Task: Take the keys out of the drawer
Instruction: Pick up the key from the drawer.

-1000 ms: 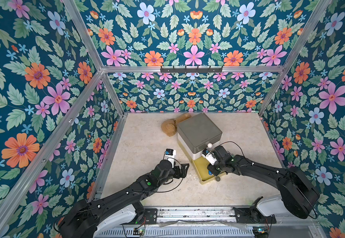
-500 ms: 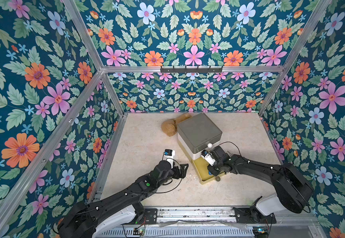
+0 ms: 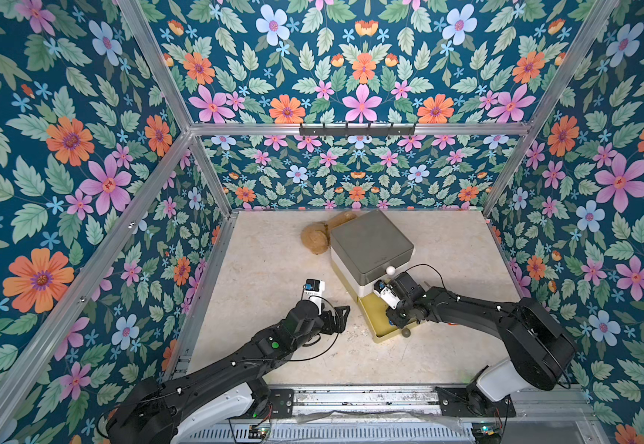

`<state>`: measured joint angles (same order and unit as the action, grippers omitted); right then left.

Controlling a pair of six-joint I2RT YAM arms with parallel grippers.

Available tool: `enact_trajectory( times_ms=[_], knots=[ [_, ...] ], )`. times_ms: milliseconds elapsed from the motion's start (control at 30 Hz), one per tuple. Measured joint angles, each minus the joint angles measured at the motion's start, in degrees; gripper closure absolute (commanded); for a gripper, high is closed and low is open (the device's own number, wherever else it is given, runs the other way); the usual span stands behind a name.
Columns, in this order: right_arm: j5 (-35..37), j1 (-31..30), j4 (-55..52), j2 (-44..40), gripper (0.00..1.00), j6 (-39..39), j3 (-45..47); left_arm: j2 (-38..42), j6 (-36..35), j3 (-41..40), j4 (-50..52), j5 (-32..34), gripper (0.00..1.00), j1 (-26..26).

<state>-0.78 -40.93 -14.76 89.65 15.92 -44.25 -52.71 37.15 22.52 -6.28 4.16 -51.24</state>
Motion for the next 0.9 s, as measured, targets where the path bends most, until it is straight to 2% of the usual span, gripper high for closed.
enact_trajectory(
  times_ms=[200, 500, 900],
  knots=[
    [1.16, -0.04, 0.17, 0.46, 0.83, 0.42, -0.48, -0.33, 0.22, -0.09, 0.04, 0.15, 0.01, 0.0],
    [2.6, -0.15, 0.46, -0.22, 1.0, 0.57, -0.44, -0.74, 0.66, -0.26, -0.13, 0.13, 0.01, 0.0],
    [5.01, -0.22, 3.82, -7.67, 1.0, -1.9, 3.43, -0.46, 1.46, -0.42, -0.52, 0.13, 0.01, -0.02]
  ],
)
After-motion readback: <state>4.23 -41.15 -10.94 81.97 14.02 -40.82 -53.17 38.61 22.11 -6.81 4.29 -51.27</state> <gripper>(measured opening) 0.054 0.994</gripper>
